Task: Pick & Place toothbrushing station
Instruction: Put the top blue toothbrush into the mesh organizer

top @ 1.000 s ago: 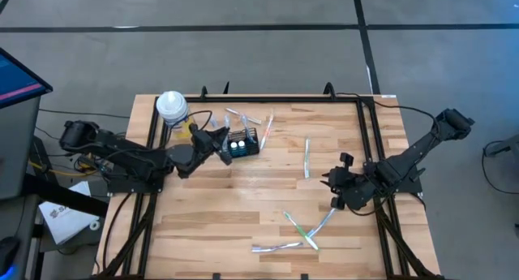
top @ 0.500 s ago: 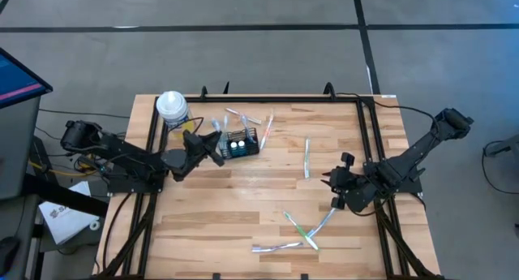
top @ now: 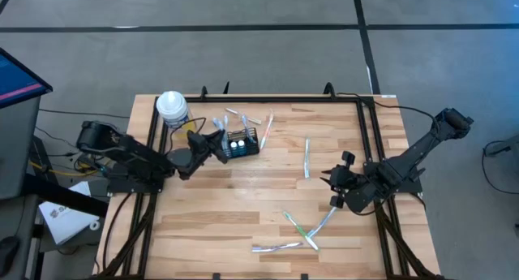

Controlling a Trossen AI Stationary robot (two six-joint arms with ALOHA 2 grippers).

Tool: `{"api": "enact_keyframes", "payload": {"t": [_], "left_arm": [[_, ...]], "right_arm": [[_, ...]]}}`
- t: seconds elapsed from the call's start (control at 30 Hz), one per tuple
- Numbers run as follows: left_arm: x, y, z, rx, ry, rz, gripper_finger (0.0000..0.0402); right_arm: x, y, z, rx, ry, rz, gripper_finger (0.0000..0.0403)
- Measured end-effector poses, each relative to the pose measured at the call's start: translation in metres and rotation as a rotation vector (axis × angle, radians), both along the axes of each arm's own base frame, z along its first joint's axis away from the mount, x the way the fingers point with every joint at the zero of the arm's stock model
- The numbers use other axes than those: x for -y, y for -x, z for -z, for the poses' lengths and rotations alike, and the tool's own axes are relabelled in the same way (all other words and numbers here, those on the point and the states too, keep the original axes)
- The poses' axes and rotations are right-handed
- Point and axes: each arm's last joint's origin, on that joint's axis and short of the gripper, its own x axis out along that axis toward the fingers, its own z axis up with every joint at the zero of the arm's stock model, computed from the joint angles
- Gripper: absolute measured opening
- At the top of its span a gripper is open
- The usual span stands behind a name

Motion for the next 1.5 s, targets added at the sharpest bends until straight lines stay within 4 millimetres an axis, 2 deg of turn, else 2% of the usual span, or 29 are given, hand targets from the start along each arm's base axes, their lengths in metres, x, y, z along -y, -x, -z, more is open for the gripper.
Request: {"api": "enact_keyframes", "payload": {"t": [0.27, 0.77, 1.0, 1.23, 1.5], "left_arm": [[0.0, -0.005, 0.01, -0.001, -0.005, -0.002, 0.0006], [0.001, -0.006, 0.012, -0.015, -0.006, 0.023, 0.0008], [0.001, -0.008, 0.023, -0.038, 0.014, 0.023, 0.0009], [0.001, -0.008, 0.023, -0.037, 0.017, 0.022, 0.0012], [0.002, -0.008, 0.025, -0.046, 0.017, 0.034, 0.0048]], "right_arm": [[0.0, 0.0, 0.0, -0.004, 0.003, 0.0, 0.0082], [0.0, -0.001, 0.003, -0.006, 0.001, 0.012, 0.0082], [0.0, -0.001, 0.003, -0.006, 0.001, 0.013, 0.0082], [0.0, -0.001, 0.003, -0.007, 0.001, 0.013, 0.0082], [0.0, -0.001, 0.003, -0.007, 0.001, 0.013, 0.0082]]}}
